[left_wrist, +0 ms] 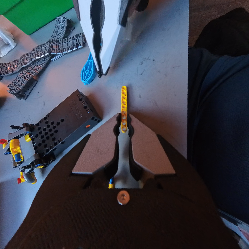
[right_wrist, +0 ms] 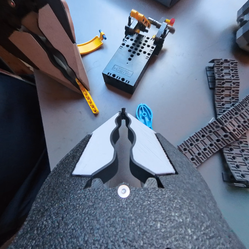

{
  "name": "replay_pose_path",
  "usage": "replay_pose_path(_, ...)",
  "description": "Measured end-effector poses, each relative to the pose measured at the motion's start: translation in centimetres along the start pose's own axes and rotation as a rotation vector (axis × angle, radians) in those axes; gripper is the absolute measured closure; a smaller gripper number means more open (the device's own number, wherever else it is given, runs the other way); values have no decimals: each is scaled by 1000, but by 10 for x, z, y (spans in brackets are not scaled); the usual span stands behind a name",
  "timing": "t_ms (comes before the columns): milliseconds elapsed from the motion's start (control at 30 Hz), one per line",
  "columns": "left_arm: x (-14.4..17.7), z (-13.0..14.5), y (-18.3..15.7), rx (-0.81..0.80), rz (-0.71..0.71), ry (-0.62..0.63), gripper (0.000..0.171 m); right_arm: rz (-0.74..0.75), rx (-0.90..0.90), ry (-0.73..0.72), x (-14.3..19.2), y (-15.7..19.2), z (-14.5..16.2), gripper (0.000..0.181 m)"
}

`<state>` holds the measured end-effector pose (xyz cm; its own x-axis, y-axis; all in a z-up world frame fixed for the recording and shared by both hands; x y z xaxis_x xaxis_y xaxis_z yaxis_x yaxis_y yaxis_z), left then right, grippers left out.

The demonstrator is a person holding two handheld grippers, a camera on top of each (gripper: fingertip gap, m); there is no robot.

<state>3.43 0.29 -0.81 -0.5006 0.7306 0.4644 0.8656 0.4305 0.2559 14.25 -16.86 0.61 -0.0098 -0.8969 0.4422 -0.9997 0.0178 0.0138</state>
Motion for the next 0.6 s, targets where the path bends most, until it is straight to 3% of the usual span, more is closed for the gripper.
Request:
replay_pose_path(200, 0, 0, 0, 3, 2, 0, 166, 67, 7, -57, 33, -9, -27, 178)
replay_pose_path(300, 0, 0, -1, -9, -4, 0, 166, 215, 52, -103, 83, -29, -59, 178)
replay_pose_path(400, 0, 0, -2, -26, -13, 0, 166, 492, 95, -98, 150, -67, -83, 178)
replay_pose_path(467, 0, 0, -3, -33, -16, 0, 166, 666, 73, -28, 185, -101, -79, 178)
replay_pose_path(600, 0, 0, -2, -28, -14, 0, 166, 718, -184, 150, 206, -150, -35, 157)
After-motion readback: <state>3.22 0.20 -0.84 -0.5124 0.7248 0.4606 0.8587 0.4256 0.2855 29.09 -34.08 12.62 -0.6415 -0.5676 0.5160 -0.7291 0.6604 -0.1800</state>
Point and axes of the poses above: each gripper's, where its closed fingertips meet, x back along the fingers, z out of its underside, y = z × x across the jaws, the point moved 10 cm from there along x, back along the fingers, and after that the axes turned 15 degrees about -y, right-handed, at the moved point
